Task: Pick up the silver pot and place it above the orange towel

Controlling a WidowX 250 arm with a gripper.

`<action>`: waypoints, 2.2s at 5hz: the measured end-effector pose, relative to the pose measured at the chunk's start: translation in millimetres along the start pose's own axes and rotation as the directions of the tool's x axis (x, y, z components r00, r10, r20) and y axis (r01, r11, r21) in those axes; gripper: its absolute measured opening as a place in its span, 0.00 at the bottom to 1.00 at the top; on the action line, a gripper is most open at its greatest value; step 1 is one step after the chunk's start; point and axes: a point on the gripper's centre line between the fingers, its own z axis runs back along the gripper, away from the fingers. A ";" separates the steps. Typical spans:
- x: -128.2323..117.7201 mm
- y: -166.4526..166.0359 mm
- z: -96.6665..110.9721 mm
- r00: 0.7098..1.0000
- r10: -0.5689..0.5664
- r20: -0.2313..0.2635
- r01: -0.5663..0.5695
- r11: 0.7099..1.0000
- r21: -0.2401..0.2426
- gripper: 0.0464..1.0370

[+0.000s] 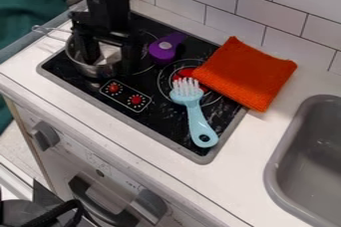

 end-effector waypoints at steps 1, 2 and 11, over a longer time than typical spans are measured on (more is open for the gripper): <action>4.0 1.4 -9.0 1.000 -0.015 -0.006 0.015 1.000 -0.007 0.97; 6.1 0.5 -14.6 0.999 -0.034 -0.004 0.034 0.999 -0.015 0.92; 63.7 -156.8 45.9 0.832 -0.536 0.143 0.531 0.844 0.078 0.01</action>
